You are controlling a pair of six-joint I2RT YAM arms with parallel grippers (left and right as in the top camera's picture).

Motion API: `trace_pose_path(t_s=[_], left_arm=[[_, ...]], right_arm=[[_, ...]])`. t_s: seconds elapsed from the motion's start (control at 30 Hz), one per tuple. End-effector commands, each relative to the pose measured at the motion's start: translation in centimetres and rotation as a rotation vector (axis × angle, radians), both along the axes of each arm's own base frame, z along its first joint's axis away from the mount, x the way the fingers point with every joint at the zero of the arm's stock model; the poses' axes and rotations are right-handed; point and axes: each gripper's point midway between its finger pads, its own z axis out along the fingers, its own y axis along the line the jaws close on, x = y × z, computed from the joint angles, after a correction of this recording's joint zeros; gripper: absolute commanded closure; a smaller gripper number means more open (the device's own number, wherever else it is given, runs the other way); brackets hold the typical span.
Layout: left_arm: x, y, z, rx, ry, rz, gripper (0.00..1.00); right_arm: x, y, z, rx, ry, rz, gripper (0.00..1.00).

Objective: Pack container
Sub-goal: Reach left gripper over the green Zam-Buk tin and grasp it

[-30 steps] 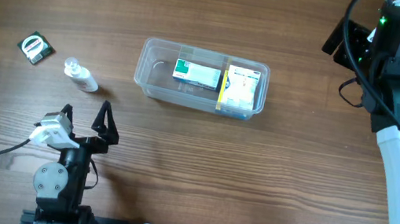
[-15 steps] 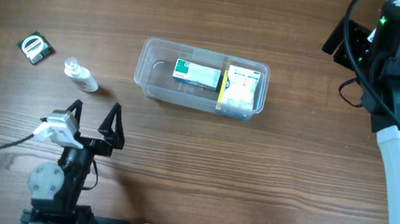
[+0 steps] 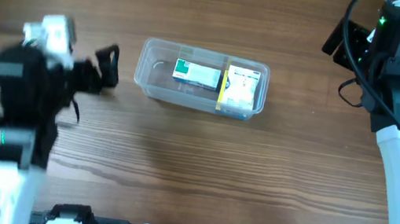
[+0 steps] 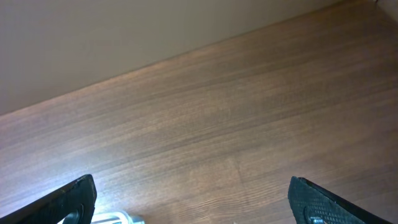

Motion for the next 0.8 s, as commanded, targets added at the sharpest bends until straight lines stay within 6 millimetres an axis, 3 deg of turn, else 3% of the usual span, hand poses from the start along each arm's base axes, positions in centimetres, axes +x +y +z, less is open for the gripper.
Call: trace_pose_path(t_s=[0.0,0.13,0.27,0.47,0.57,0.6,0.77], left_arm=[[4.3,0.6,0.9,0.040,0.093,-0.026,0.00],[6.0,-0.2,-0.2,-0.003,0.179,-0.068,0.00],[6.3,-0.6,-1.4,-0.022,0.216,-0.089,0.00],[6.8,-0.3,-0.9,-0.007,0.189,-0.080,0.00],[7.6,2.2,-0.6,0.023,0.170,0.080,0.00],[7.8,4.3,-0.5,-0.003,0.166,0.231,0.00],[7.0,11.1,0.0,-0.105,0.132,0.580,0.00]], right_arm=[[0.1,-0.1,-0.3,0.003,0.006,-0.015,0.00],[0.1,-0.1,-0.3,0.003,0.006,-0.015,0.00],[0.1,-0.1,-0.3,0.003,0.006,-0.015,0.00],[0.1,-0.1,-0.3,0.003,0.006,-0.015,0.00],[0.1,-0.1,-0.3,0.004,0.006,-0.016,0.00],[0.1,-0.1,-0.3,0.003,0.006,-0.015,0.00],[0.1,-0.1,-0.3,0.003,0.006,-0.015,0.00]])
